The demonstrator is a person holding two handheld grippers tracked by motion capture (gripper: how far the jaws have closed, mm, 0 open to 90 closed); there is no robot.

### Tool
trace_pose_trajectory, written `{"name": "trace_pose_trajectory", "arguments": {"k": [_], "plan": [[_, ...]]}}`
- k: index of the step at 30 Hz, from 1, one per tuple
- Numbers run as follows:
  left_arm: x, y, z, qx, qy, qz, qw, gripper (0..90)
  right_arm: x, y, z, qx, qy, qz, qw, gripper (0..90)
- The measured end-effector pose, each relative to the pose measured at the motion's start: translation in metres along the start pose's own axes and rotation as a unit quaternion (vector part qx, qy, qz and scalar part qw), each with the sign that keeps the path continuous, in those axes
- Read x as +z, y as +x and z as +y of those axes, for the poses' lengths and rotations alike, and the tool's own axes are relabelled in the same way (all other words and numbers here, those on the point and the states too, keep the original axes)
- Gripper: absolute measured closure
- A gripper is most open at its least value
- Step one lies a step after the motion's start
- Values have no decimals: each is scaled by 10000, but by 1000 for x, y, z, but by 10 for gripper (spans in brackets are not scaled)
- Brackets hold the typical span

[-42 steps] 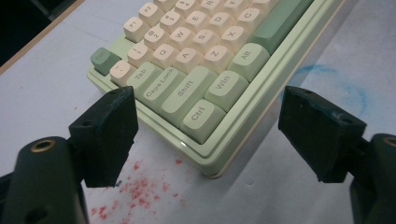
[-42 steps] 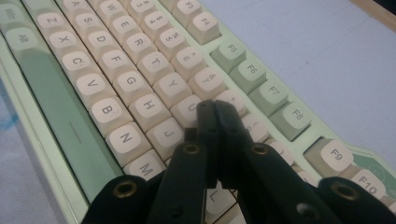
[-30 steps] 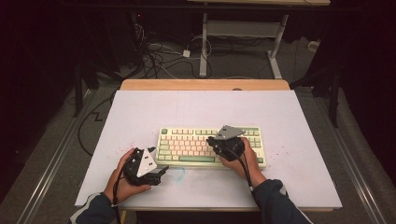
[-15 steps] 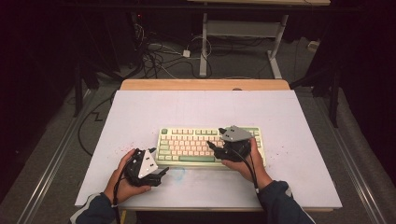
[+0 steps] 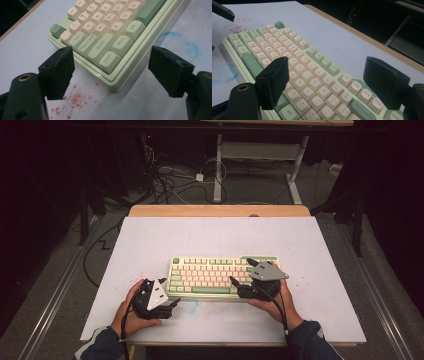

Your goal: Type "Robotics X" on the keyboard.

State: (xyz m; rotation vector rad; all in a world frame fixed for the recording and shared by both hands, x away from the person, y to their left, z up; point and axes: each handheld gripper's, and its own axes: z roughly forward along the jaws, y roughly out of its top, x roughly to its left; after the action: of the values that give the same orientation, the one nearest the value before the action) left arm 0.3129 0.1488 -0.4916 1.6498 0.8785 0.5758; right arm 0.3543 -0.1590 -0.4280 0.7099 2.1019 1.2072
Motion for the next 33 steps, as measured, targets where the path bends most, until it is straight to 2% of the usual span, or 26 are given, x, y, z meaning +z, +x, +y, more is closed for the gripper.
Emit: {"name": "trace_pose_trajectory", "arguments": {"k": [7,9,14,21,25,28,30,33], "plan": [[-1,1,1,54,-7,-6,10000,239,-22,-2,-12,-67,-140,-149,9998,225],[-2,1,2,13,-21,-19,10000,248,-28,-3,-16,-124,-158,-213,9996,226],[-3,2,5,-92,-15,-68,9999,346,-41,-6,-25,-70,-173,-252,9995,228],[-6,3,10,-248,-51,-173,9995,450,-53,-9,-39,-62,-118,-364,9992,228],[-7,4,12,-342,-30,-166,9993,505,-58,-10,-46,-64,-118,-404,9991,228],[-7,5,14,-397,-12,-173,9991,578,-60,-9,-50,-136,-79,-417,9990,228],[-6,5,15,-421,22,-153,9990,656,-62,-8,-54,-125,-60,-416,9990,228],[-6,5,16,-302,117,-134,9994,774,-63,-6,-58,-125,12,-391,9992,228]]}}
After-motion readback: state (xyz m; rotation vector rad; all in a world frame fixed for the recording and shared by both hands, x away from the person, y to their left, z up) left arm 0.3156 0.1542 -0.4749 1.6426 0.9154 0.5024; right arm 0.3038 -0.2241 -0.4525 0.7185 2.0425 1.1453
